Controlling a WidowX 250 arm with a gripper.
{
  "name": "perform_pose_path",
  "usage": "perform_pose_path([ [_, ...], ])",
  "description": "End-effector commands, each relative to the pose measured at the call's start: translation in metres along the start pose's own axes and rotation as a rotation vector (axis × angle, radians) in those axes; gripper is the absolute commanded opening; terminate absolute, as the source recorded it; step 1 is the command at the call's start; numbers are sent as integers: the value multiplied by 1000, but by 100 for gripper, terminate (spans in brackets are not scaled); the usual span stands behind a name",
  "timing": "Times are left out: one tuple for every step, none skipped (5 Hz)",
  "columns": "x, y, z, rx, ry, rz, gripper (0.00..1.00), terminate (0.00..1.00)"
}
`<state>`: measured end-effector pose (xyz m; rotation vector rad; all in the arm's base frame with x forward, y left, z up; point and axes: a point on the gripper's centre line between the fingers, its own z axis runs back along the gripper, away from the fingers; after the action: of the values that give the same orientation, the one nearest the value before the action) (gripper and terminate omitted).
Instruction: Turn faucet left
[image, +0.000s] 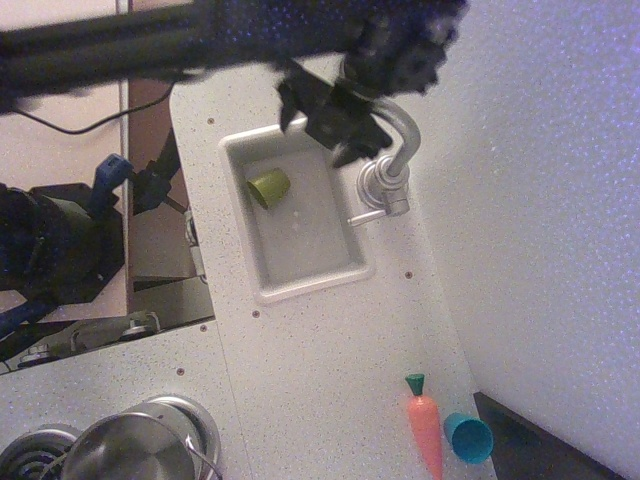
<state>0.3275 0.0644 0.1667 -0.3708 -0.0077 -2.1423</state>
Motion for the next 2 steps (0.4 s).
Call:
perform_pose_path([
  [-52, -27, 4, 221, -112, 95, 100, 0],
  [-64, -10, -4, 157, -137, 24, 100, 0],
])
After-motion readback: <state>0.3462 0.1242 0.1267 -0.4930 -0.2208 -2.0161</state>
